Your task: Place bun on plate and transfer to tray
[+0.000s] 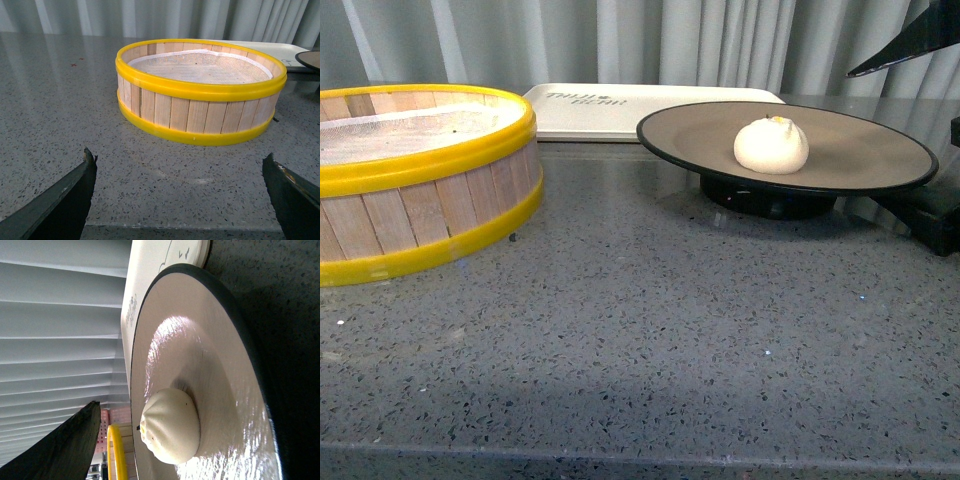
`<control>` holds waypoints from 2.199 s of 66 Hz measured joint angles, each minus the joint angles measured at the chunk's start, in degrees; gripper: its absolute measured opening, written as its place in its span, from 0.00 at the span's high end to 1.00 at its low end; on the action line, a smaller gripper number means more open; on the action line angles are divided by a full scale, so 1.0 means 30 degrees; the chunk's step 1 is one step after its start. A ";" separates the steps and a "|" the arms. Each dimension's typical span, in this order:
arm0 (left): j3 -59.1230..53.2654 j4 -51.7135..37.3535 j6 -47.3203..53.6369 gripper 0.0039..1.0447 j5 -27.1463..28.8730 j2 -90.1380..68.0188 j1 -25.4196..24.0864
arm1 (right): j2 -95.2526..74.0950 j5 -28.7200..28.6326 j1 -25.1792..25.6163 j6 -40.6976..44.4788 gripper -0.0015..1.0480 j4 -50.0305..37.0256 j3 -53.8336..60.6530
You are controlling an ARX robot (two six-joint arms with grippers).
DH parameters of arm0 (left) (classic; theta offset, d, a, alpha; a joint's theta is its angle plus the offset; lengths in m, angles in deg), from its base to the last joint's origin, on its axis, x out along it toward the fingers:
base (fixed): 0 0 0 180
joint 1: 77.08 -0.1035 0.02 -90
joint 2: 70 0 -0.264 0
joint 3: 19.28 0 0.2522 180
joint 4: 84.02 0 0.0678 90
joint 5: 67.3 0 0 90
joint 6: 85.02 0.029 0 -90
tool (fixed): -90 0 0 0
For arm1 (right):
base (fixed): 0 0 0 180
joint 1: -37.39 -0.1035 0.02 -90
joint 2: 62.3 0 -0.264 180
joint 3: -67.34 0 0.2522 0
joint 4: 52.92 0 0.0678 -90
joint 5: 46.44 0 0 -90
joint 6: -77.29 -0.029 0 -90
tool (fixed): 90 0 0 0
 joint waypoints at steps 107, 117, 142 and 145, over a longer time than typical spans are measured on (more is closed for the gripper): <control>0.0000 0.0000 0.0000 0.06 0.0007 0.0007 0.0000 | -0.6244 -0.0328 0.2382 0.2667 0.97 0.6856 -1.2196; 0.0000 0.0000 0.0000 0.06 0.0007 0.0007 0.0000 | -0.6448 -0.0444 0.1129 0.3184 0.97 0.7155 -1.2939; 0.0000 0.0000 0.0000 0.06 0.0007 0.0007 0.0000 | -0.8532 0.0204 0.1027 0.3271 0.97 0.7614 -1.4790; 0.0000 0.0000 0.0000 0.06 0.0007 0.0007 0.0000 | -0.8619 0.0233 0.1064 0.3271 0.97 0.7716 -1.4899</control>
